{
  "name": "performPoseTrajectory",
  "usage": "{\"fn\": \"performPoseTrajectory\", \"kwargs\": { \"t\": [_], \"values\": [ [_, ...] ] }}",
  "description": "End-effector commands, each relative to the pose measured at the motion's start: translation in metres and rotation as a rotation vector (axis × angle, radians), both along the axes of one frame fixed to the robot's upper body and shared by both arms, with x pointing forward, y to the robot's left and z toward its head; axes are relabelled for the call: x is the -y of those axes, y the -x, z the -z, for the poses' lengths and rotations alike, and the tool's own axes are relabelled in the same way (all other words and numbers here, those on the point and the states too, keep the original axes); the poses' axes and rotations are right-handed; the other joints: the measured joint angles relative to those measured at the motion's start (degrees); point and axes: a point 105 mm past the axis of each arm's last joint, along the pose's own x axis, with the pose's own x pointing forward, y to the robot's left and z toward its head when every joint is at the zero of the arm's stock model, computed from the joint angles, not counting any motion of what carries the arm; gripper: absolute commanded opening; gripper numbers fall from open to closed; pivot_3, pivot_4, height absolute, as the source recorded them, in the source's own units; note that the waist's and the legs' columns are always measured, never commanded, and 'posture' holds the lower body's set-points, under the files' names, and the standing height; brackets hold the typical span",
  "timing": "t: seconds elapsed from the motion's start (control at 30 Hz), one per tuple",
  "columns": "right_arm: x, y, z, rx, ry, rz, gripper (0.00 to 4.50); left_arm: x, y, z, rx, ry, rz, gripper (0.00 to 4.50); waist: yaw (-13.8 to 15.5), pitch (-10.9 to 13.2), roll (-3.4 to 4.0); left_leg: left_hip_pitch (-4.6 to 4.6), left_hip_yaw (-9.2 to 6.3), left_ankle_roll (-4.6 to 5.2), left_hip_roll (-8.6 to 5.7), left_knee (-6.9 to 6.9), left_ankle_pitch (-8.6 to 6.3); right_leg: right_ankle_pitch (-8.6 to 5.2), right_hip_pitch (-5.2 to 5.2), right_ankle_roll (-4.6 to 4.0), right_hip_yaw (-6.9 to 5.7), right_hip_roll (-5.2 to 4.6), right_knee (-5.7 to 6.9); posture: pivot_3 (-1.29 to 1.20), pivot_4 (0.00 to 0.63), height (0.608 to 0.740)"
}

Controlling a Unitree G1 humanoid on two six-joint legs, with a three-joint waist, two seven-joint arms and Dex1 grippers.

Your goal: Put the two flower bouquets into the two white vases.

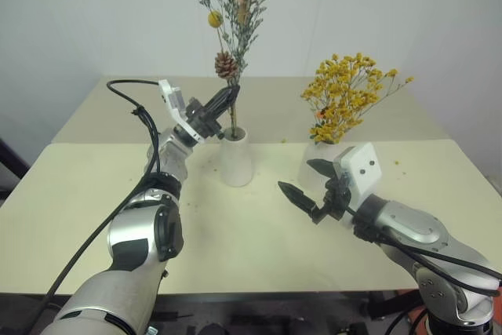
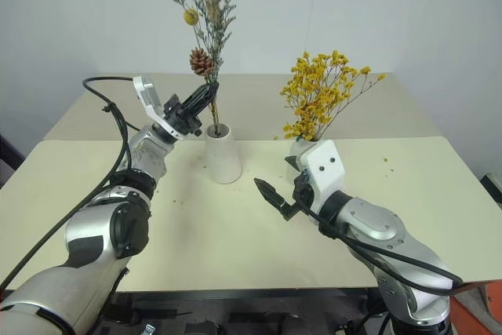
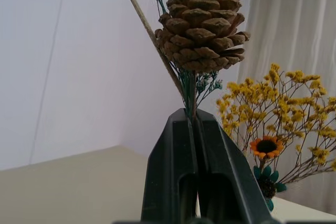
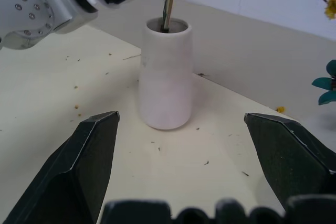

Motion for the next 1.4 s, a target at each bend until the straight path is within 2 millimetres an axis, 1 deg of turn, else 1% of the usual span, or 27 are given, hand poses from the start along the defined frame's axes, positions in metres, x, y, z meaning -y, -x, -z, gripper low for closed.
{"fn": "performPoseTrajectory", "kwargs": {
  "t": [0.03,0.13,0.2,0.37,0.53,0.63,0.7,0.83,0.9,0.97,1.03,1.1,1.27,1.4],
  "values": [
    [0.000,0.002,-0.002,0.013,-0.026,0.000,4.50,0.000,0.004,0.006,0.038,-0.066,-0.005,0.02,0.03,0.00,0.00,0.00,0.00,0.00,0.00,0.00,0.00,0.00,0.00,0.00,0.00,0.00,0.00,0.00,0.150,0.740],
    [0.000,0.002,0.001,0.005,-0.025,0.001,4.50,0.000,0.004,0.018,0.021,-0.105,-0.022,0.02,0.14,0.00,0.00,-0.02,0.00,0.00,0.00,0.01,0.00,0.00,0.00,0.00,0.00,-0.01,-0.01,0.00,0.150,0.740],
    [0.001,0.001,0.002,0.005,-0.025,0.002,4.50,-0.001,0.003,0.022,0.019,-0.114,-0.039,0.02,0.19,0.00,0.00,-0.01,0.00,0.00,0.00,0.01,0.00,0.00,0.00,0.00,0.00,-0.01,0.00,0.00,0.150,0.740],
    [0.004,-0.002,0.003,0.010,-0.031,0.022,4.50,-0.003,0.002,0.028,0.022,-0.128,-0.085,0.02,0.19,0.00,-0.01,0.00,-0.01,0.00,0.00,0.01,0.00,0.00,0.01,0.00,0.00,0.00,0.00,0.00,0.150,0.740],
    [0.005,-0.004,0.005,0.014,-0.028,0.026,4.50,-0.004,0.003,0.030,0.029,-0.127,-0.092,0.02,0.19,-0.01,-0.01,0.00,0.00,0.00,0.00,0.01,0.00,0.00,0.01,0.00,0.00,0.00,0.01,0.00,0.150,0.740],
    [0.005,-0.005,0.007,0.019,-0.020,0.023,4.50,-0.004,0.004,0.028,0.041,-0.113,-0.083,0.71,0.20,-0.01,-0.01,0.01,0.00,0.00,0.00,0.02,0.00,0.00,0.03,0.00,-0.01,-0.01,0.00,0.00,0.150,0.740],
    [0.005,-0.006,0.008,0.022,-0.011,0.022,4.50,-0.004,0.007,0.025,0.063,-0.102,-0.066,1.29,0.19,-0.01,-0.01,0.00,0.00,0.00,0.00,0.02,0.00,0.00,0.02,0.00,-0.01,0.00,0.00,0.00,0.150,0.740],
    [0.005,-0.007,0.009,0.027,-0.004,0.021,4.50,-0.005,0.009,0.023,0.089,-0.100,-0.067,2.57,0.16,-0.01,-0.01,0.00,0.00,0.00,0.00,0.02,0.00,0.00,0.02,0.00,0.00,0.00,0.00,0.00,0.150,0.740],
    [0.005,-0.007,0.010,0.028,0.002,0.020,4.50,-0.010,0.011,0.021,0.099,-0.074,-0.072,3.25,0.08,-0.01,-0.01,0.01,0.00,0.00,0.00,0.02,0.00,0.00,0.02,0.00,0.00,0.00,0.00,0.00,0.150,0.740],
    [0.005,-0.007,0.011,0.028,0.006,0.018,4.50,-0.012,0.013,0.026,0.109,-0.098,-0.075,3.88,0.01,-0.01,-0.01,0.02,0.00,0.00,0.00,0.02,0.00,0.00,0.02,0.00,0.00,0.00,0.01,0.00,0.150,0.740],
    [0.005,-0.007,0.012,0.027,0.010,0.016,4.50,-0.014,0.019,0.034,0.121,-0.143,-0.054,4.39,-0.03,-0.01,0.00,0.05,0.00,0.00,0.00,0.02,0.00,0.00,0.04,0.00,0.01,0.00,0.01,0.00,0.150,0.740],
    [0.005,-0.008,0.013,0.027,0.017,0.016,4.50,-0.018,0.023,0.038,0.130,-0.159,-0.059,4.45,-0.05,-0.01,0.00,0.05,0.00,0.00,0.00,0.01,0.00,0.00,0.04,0.00,0.01,0.00,0.01,0.00,0.150,0.740],
    [0.005,-0.008,0.014,0.025,0.022,0.015,4.50,-0.036,0.028,0.039,0.153,-0.183,-0.163,4.45,-0.03,-0.01,0.00,0.04,-0.01,0.00,0.02,0.02,0.00,0.00,0.03,0.00,0.01,0.01,0.02,0.00,0.150,0.740],
    [0.006,-0.007,0.014,0.019,0.022,0.009,4.50,-0.052,0.048,0.035,0.174,-0.220,-0.189,4.45,-0.28,-0.02,0.01,0.05,-0.01,0.00,0.03,0.01,0.00,0.00,0.04,0.00,0.05,0.00,0.02,0.00,0.150,0.740]
  ]
}}
